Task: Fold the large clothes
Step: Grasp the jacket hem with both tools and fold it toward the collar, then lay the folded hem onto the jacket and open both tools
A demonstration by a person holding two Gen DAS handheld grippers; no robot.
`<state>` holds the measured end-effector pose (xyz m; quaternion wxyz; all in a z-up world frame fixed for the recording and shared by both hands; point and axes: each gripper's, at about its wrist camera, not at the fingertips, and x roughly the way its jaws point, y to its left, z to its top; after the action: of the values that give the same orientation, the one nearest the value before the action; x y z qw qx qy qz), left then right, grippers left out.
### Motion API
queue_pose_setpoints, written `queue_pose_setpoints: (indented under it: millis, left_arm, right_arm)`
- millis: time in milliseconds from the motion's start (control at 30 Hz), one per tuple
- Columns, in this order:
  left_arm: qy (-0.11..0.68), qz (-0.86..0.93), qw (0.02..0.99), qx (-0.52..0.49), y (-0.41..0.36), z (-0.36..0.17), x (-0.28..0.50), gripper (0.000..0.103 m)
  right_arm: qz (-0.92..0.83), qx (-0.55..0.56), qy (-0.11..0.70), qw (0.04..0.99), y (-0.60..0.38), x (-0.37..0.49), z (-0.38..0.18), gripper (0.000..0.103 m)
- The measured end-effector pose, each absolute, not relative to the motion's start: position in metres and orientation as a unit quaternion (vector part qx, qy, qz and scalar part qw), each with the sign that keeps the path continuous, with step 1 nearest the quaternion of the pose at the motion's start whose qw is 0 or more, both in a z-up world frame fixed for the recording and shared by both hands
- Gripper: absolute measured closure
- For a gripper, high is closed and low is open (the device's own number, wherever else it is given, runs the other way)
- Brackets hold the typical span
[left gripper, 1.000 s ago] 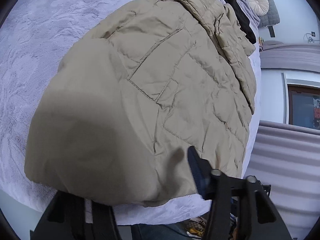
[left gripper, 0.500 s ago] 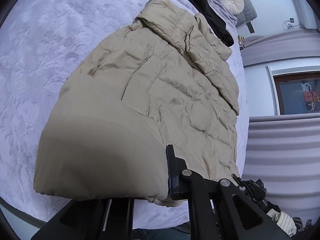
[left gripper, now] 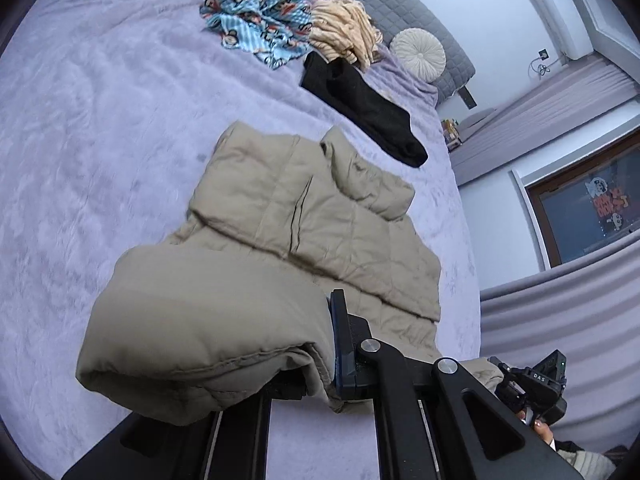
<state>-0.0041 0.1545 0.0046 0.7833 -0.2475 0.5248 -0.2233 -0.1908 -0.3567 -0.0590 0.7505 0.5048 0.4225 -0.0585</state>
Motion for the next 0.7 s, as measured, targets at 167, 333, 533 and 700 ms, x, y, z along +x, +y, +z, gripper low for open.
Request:
queue_pose_setpoints:
  millis: [167, 333, 533, 700]
  left_arm:
    - [0.501, -0.207, 0.810, -0.224, 0.127, 0.021, 0.047, 0.093]
    - [0.498, -0.185, 0.823, -0.199, 0.100, 0.015, 0.115, 0.093]
    - [0.524, -0.167, 0.820, -0.160, 0.069, -0.038, 0.195, 0.093]
    - [0.556, -0.151, 0.807, -0.128, 0.047, -0.100, 0.234, 0.093]
  right_arm:
    - [-0.022, 0.450, 0.426, 0.784, -0.378, -0.123, -0.029, 0.095]
    - [-0.008, 0.383, 0.446, 0.809, -0.396, -0.036, -0.018, 0.095]
    - [-0.033, 0.355, 0.464, 0.811, -0.413, 0.049, -0.042, 0.095]
    - [-0.058, 0.357, 0.480, 0.800, -0.421, 0.090, -0.091, 0.095]
